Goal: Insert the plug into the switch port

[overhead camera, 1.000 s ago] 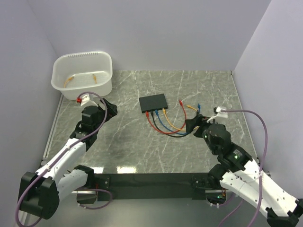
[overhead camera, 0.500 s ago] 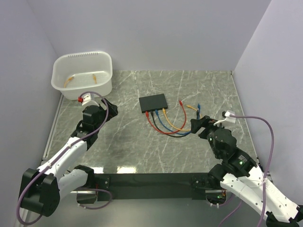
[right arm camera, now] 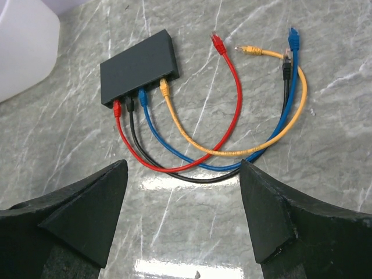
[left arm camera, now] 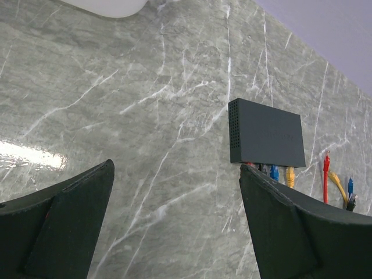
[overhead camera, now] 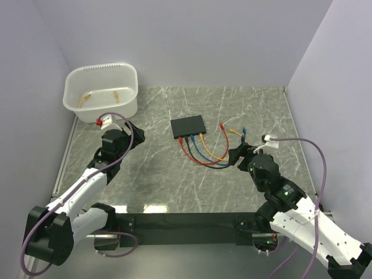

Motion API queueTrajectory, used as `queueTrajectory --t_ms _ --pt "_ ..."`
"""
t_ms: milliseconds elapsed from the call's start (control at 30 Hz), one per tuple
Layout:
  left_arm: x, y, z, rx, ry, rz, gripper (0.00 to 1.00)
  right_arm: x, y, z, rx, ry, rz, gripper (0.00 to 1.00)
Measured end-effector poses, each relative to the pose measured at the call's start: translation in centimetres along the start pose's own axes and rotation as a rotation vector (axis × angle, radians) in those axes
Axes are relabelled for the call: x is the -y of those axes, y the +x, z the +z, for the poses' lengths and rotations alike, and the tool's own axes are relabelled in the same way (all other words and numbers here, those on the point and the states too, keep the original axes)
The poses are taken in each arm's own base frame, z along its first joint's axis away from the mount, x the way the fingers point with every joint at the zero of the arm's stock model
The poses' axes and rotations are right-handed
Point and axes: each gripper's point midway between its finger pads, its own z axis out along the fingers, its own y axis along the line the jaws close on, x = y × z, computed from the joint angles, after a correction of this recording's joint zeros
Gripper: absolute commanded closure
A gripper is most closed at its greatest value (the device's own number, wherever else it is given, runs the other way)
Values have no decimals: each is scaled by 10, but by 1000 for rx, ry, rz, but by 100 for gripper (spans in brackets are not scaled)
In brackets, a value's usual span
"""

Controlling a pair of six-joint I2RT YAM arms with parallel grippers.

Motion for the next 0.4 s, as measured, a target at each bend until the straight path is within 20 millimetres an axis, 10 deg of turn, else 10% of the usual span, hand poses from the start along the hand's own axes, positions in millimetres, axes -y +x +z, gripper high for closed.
queueTrajectory --t_ms 400 --pt "-1 0 0 0 0 14 5 -3 3 5 -13 0 -8 11"
